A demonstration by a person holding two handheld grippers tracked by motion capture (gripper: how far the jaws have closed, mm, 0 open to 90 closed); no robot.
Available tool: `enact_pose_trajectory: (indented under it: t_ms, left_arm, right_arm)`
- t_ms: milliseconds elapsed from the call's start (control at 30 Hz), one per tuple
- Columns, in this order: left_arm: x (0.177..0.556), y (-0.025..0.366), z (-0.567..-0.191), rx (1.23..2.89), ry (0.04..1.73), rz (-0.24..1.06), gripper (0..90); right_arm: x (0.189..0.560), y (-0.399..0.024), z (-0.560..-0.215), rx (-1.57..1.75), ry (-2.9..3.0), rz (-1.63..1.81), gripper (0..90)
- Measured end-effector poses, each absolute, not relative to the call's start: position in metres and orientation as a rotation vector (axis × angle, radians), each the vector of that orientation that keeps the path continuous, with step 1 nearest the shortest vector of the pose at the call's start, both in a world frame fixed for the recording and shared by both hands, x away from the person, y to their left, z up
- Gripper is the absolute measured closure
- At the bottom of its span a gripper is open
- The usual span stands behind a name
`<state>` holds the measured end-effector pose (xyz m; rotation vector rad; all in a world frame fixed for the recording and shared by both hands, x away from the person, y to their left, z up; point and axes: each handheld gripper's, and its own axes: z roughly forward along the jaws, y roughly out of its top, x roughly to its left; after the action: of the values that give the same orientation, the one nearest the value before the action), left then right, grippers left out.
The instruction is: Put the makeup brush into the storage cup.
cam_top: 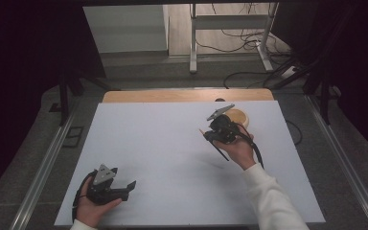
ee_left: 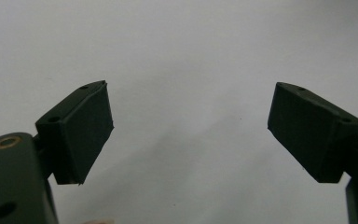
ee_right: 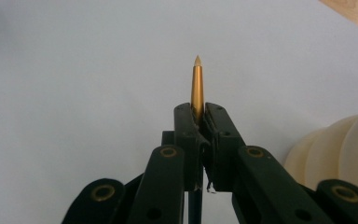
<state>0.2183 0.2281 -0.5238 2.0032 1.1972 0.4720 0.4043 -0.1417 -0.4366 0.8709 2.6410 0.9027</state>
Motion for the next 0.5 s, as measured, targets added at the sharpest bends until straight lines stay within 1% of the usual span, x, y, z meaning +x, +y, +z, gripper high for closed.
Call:
enact_pose_trajectory:
  t_ms: [500]
  left_arm:
    - [0.219, 0.229, -0.524, 2.002, 1.203, 0.474, 14.5]
  right_arm:
    - [0.397, -0.152, -0.425, 0.883, 2.595, 1.066, 85.3]
